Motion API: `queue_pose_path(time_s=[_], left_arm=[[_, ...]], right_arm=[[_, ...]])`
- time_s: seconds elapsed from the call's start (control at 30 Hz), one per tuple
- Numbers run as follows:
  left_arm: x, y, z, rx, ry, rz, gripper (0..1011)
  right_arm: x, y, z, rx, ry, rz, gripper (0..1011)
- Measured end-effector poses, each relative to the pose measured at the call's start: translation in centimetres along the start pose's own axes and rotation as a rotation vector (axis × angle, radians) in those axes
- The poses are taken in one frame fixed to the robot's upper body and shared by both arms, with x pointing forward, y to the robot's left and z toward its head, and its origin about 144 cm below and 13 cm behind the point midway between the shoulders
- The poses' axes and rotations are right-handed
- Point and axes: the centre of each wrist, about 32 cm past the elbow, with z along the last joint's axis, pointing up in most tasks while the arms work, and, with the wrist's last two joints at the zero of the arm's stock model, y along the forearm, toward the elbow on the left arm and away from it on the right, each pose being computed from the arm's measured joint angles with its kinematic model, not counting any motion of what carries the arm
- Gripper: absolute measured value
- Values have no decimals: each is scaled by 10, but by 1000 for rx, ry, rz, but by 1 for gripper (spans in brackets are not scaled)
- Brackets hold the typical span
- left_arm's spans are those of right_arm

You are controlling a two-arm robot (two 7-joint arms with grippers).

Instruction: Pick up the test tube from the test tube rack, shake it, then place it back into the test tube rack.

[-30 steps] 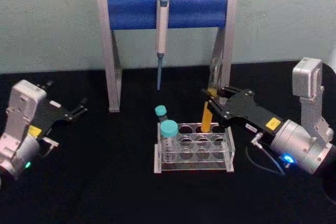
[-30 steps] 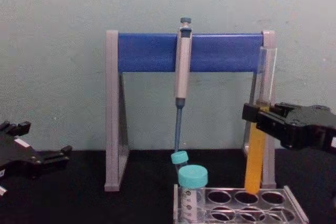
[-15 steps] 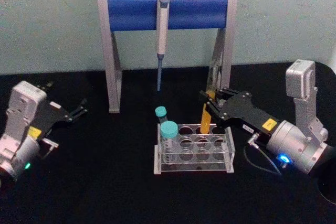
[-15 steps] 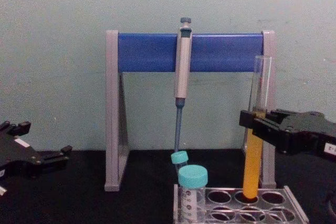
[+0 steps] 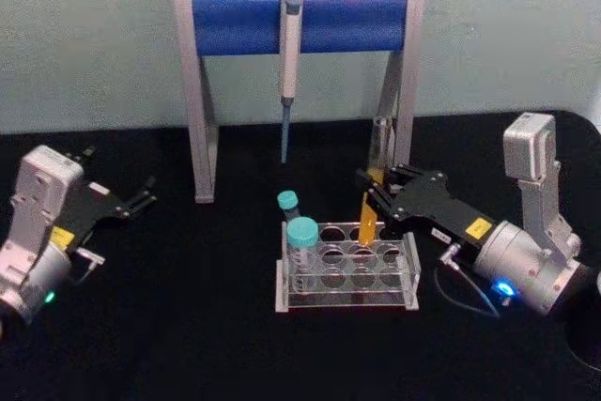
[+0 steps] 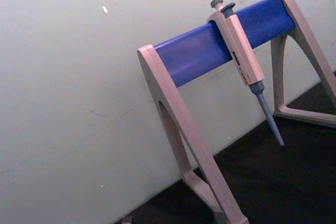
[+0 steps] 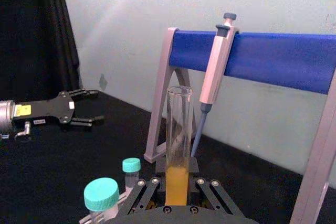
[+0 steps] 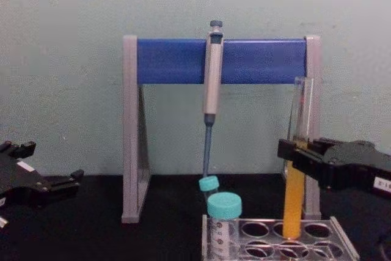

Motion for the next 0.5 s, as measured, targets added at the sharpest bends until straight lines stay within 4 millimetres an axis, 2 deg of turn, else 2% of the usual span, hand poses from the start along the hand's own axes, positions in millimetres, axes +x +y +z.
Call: queue_pose_path(time_s=[0.5], left_arm=[[0,0,0,0,0,0,1001]], right_arm=[[-1,0,-12,-35,7,-3,229]])
